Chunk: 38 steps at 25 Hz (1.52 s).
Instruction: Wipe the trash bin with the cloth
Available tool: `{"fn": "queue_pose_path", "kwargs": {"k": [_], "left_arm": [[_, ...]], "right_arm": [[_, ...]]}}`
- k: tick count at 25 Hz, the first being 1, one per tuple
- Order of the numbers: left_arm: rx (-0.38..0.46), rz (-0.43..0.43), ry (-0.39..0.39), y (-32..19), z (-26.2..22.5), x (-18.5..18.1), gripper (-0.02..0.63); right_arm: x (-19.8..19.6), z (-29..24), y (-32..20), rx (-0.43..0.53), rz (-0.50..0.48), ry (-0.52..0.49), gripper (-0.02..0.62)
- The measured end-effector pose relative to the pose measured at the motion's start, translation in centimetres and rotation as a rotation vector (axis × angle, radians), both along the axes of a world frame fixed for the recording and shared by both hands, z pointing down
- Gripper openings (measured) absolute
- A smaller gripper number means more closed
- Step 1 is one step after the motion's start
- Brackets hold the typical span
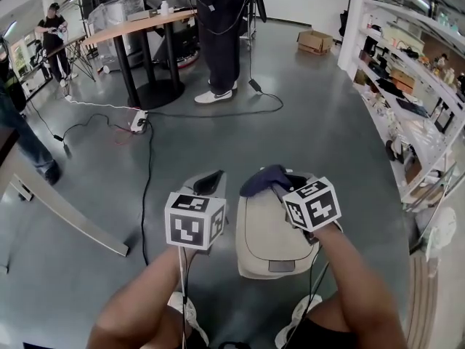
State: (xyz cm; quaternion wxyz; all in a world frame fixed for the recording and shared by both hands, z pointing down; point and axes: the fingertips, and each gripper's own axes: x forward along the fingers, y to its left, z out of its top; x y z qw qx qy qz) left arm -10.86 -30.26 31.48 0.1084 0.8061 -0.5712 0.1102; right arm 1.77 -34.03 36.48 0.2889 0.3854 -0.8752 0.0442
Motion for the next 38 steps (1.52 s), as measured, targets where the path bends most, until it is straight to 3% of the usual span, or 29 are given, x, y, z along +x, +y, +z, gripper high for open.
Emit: {"fn": "queue_pose_path", "kwargs": {"k": [8, 11, 14, 38], "left_arm": [[0.008, -0.010, -0.031, 0.4, -0.1, -1.1, -0.003], [-0.007, -0.010, 0.004, 0.4, 0.0, -1.3, -0.003], [-0.041, -0.012, 0.064, 0.5, 0.2, -1.3, -0.003], [0.000, 0.043, 0.029, 0.5, -0.9, 2.0, -0.003]], "right_arm": [[-4.5, 2.0, 2.7, -0.063, -0.138, 0.073, 0.097], [-4.6, 3.8, 2.8, -0.102, -0.151, 0.124, 0.097], [-3.7, 4.6, 2.5, -0.139, -0.136, 0.135, 0.097], [4.3, 4.6, 1.1, -0.153, -0.016, 0.121, 0.097]]}}
